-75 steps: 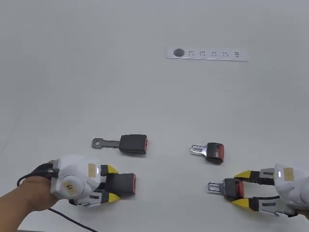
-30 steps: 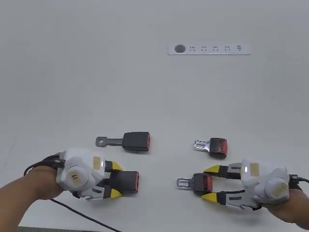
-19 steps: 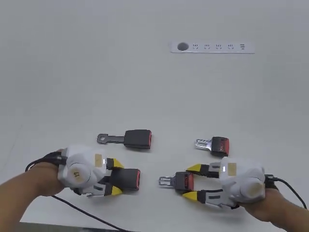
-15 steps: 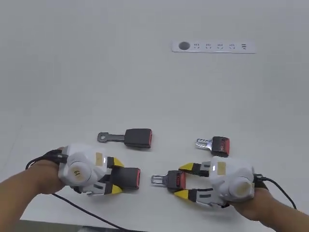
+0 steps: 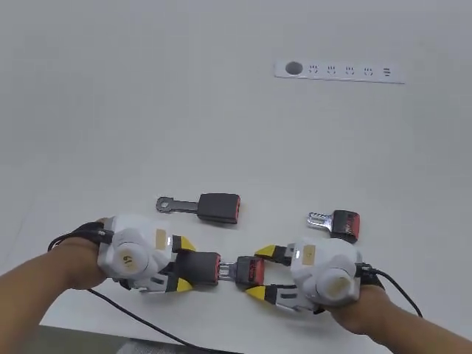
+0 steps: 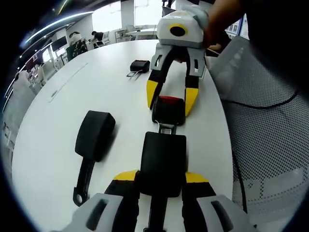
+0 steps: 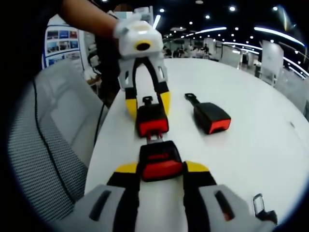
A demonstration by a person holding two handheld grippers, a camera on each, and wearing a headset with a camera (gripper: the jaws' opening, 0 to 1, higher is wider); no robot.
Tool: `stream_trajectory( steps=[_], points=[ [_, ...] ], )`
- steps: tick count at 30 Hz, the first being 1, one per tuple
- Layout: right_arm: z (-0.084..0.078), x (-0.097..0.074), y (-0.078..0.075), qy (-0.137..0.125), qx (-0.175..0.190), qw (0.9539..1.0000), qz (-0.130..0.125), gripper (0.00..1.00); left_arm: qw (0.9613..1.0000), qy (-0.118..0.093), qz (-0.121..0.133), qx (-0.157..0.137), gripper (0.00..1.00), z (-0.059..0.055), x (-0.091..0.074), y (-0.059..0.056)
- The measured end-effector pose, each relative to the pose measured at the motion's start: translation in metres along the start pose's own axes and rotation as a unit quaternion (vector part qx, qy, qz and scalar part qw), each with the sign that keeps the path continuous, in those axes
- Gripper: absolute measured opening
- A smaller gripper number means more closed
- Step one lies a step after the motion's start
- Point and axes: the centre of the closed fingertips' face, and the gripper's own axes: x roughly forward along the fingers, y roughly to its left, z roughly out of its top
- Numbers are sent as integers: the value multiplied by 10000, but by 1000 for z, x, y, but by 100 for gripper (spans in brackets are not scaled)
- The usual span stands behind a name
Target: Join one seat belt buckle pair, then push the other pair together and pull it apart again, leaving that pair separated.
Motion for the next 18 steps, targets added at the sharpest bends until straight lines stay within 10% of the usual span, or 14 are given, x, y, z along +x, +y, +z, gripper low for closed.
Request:
stream_trajectory(
  steps=[18],
  points=[
    [9, 12, 2, 115, -18, 9999, 41, 34, 9985, 227, -127, 492, 34, 2, 1, -2]
  ],
)
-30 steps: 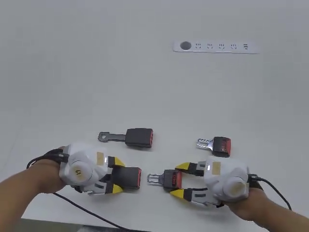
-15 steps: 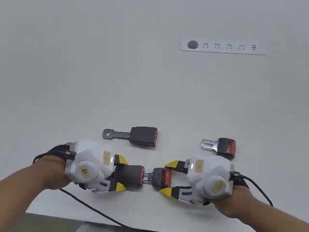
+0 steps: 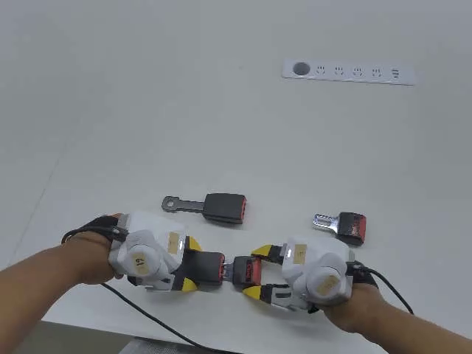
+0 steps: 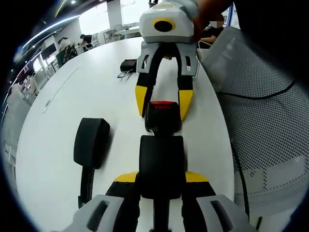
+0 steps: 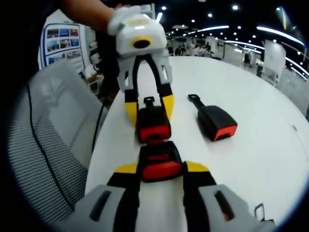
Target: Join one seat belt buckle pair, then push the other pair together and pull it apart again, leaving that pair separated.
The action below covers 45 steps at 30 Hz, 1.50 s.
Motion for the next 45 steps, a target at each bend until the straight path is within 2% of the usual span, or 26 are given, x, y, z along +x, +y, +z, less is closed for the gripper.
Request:
stream_trajectory(
  steps=[4, 5, 10, 15, 23, 29, 40, 45],
  points=[
    [5, 7, 0, 36, 8, 10000, -4, 34, 10000, 17, -16, 22, 34, 0, 0, 0],
    [2, 6, 0, 107, -19, 9999, 23, 34, 10000, 18, -33, 15, 34, -1, 0, -1],
    [1, 6, 0, 114, 99, 9999, -80, 34, 10000, 35, -36, 20, 34, -1, 1, 0],
    [1, 6, 0, 125, 42, 9999, -94, 34, 10000, 3, -27, -23, 34, -1, 1, 0],
    [2, 6, 0, 13, 16, 9999, -150, 34, 9998, -158, -10, -118, 34, -1, 0, 1],
    [2, 5, 1, -21, 20, 9999, -149, 34, 9988, -392, 65, -287, 34, -2, -1, 1],
    [2, 4, 1, -239, 71, 9990, -363, 33, 9976, -581, 89, -375, 34, -2, -2, 2],
    [2, 3, 1, -289, 125, 9988, -373, 33, 9975, -614, 61, -336, 34, -2, -2, 2]
  ],
)
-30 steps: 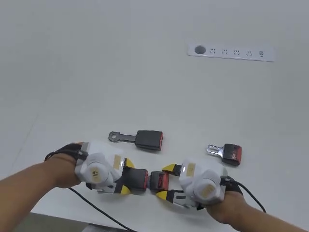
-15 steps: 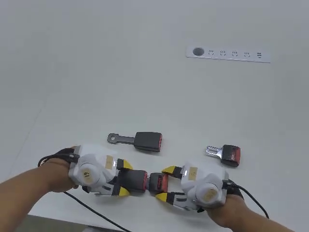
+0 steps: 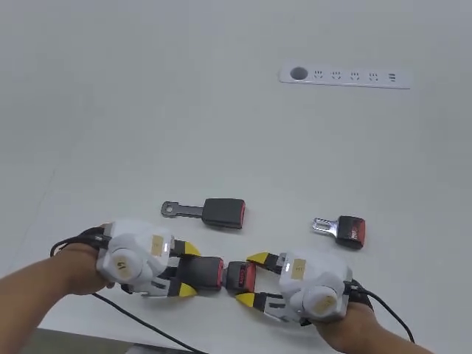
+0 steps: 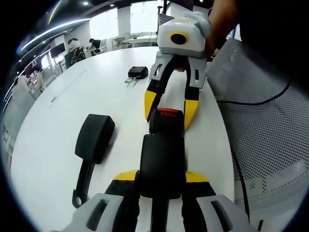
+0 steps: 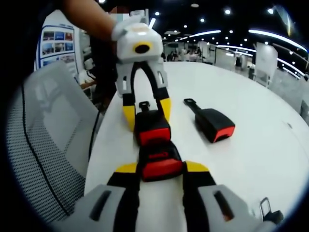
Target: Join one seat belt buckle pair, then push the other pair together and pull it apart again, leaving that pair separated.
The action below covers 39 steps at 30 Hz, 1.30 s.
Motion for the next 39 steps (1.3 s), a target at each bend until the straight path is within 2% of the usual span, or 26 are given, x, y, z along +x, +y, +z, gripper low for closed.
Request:
stream_trajectory(
  steps=[6, 11, 16, 18, 19, 21, 24, 25, 26, 27, 28, 29, 30, 32, 36, 39],
  points=[
    [0, 0, 1, -10, -86, 10000, 45, 33, 10000, -17, -32, 12, 34, 0, 0, 0],
    [0, -1, 1, -39, 28, 10000, 6, 33, 10000, -34, -30, 4, 34, 0, 0, -1],
    [0, -1, 1, -37, -22, 10000, -8, 33, 10000, -24, -4, -24, 35, 1, 0, 0],
    [0, -1, 1, -29, -75, 10000, 15, 34, 9999, 42, -18, -95, 35, 1, 0, 0],
    [0, -1, 1, -30, -63, 10000, 28, 34, 9999, 141, -46, 16, 35, 1, 0, -1],
    [2, -1, 0, -78, 38, 9999, 106, 35, 9997, 239, -65, -1, 35, 3, 1, -1],
    [6, -5, 1, -82, 2, 9998, 170, 36, 9993, 369, -44, -2, 36, 4, 2, -1],
    [12, -10, 4, -258, 169, 9992, 262, 38, 9991, 424, 3, -31, 38, 3, 1, -2],
    [15, -14, 1, -320, 274, 9990, 161, 43, 9983, 562, 115, -53, 43, 0, -1, -1],
    [17, -21, -5, -382, 261, 9989, 2, 52, 9975, 674, 195, -10, 52, -3, -4, 1],
    [18, -26, -9, -455, 262, 9985, -141, 65, 9981, 568, 237, 10, 60, 1, -8, 0],
    [19, -31, -13, -519, 298, 9979, -233, 73, 9986, 444, 287, -69, 67, 5, -11, 0],
    [16, -39, -15, -490, 393, 9976, -289, 77, 9986, 178, 362, -349, 72, 15, -15, -1],
    [11, -55, -20, -468, 391, 9974, -378, 77, 9971, -19, 598, -460, 72, 23, -25, 5],
    [2, -84, -36, -469, 350, 9961, -661, 78, 9955, -137, 830, -441, 75, 32, -35, 10],
    [-13, -109, -57, -416, 512, 9933, -944, 78, 9943, -101, 974, -410, 76, 35, -41, 17]
  ],
)
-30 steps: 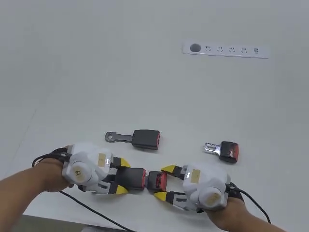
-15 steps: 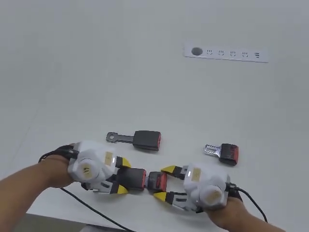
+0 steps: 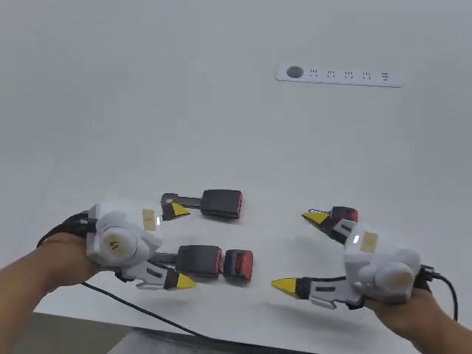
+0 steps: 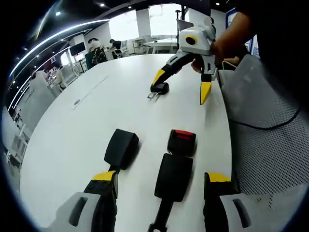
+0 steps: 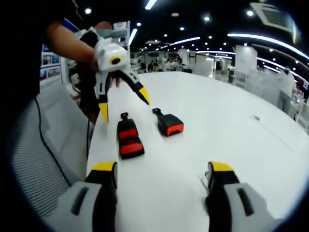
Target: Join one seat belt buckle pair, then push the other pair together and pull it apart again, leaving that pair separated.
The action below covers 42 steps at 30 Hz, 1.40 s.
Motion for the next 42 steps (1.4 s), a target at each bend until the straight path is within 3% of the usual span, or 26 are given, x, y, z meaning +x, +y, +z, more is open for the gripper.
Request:
stream_trajectory(
  steps=[4, 7, 9, 15, 20, 26, 32, 37, 42],
  points=[
    [-7, -17, -32, -15, 196, 9995, -258, 78, 9999, -5, 139, 44, 76, 3, -3, 16],
    [-11, -24, -49, 44, 247, 9994, -241, 77, 9996, -35, 264, 78, 76, 8, -2, 31],
    [-16, -27, -59, 130, 314, 9992, -203, 76, 9997, -81, 220, 90, 76, 12, 1, 38],
    [-32, -29, -75, 448, 149, 9989, -11, 75, 9997, -66, 184, 111, 76, 18, 17, 63],
    [-44, -24, -78, 669, 60, 9974, 243, 72, 9999, -19, 123, 97, 74, 19, 33, 77],
    [-61, -16, -78, 974, -26, 9942, 447, 67, 9998, 148, -50, 105, 73, 11, 54, 82],
    [-56, -13, -75, 1059, -45, 9925, 606, 62, 9992, 314, -216, 115, 70, -1, 70, 84],
    [-54, -11, -76, 1041, -152, 9920, 701, 59, 9992, 250, -317, 19, 65, 1, 76, 84],
    [-55, -14, -80, 1070, -221, 9912, 742, 54, 9983, 237, -504, 173, 60, 7, 76, 79]
  ],
)
